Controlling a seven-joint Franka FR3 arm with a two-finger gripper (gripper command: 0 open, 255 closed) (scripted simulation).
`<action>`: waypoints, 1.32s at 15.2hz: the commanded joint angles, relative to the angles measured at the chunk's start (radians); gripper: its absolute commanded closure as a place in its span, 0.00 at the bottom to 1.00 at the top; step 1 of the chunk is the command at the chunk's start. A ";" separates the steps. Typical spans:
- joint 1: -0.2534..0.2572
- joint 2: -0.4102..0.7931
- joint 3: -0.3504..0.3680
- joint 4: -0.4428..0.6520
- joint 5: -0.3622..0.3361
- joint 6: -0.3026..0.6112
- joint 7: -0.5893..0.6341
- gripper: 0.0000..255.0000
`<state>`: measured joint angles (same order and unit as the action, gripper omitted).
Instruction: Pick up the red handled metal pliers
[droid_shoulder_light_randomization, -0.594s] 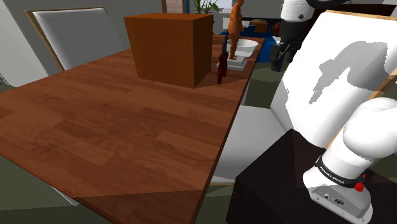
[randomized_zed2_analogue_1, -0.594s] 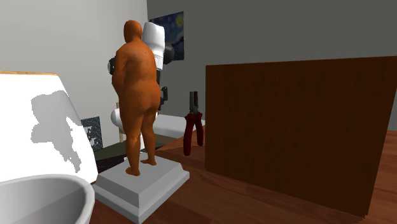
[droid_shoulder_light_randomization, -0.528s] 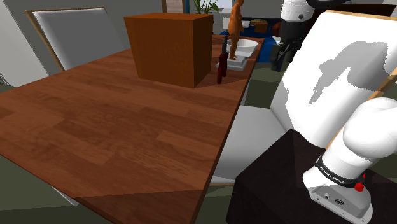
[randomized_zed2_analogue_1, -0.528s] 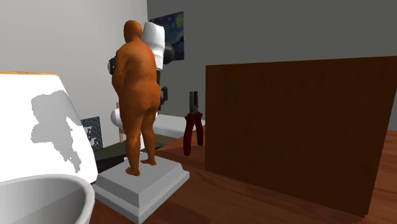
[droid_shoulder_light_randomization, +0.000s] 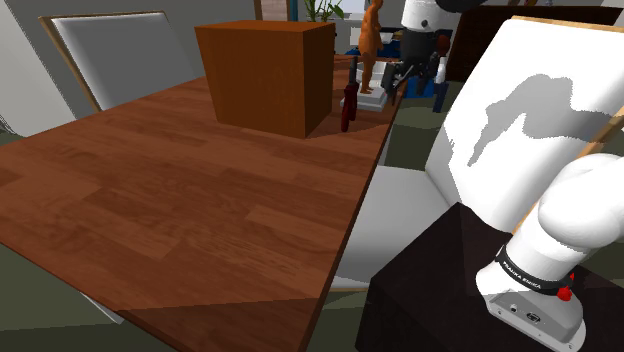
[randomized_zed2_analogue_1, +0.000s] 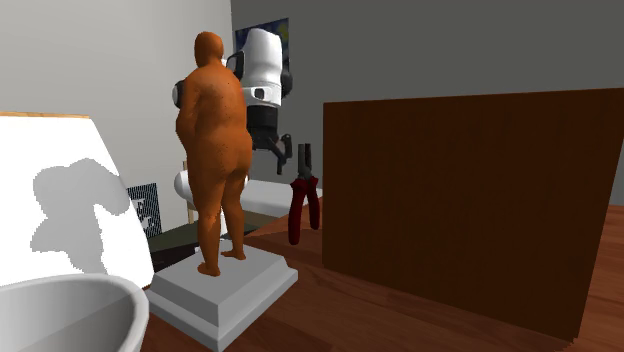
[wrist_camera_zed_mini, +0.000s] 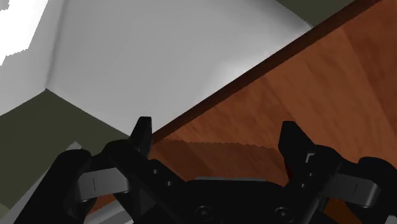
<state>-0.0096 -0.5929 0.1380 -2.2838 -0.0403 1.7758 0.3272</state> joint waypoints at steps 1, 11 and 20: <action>-0.006 0.066 0.024 0.051 0.014 0.032 0.059 0.00; -0.038 0.365 0.104 0.339 0.013 0.121 0.302 0.00; -0.036 0.364 0.106 0.237 0.012 0.222 0.308 0.00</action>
<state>-0.0454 -0.2287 0.2443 -2.0434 -0.0287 1.9940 0.6362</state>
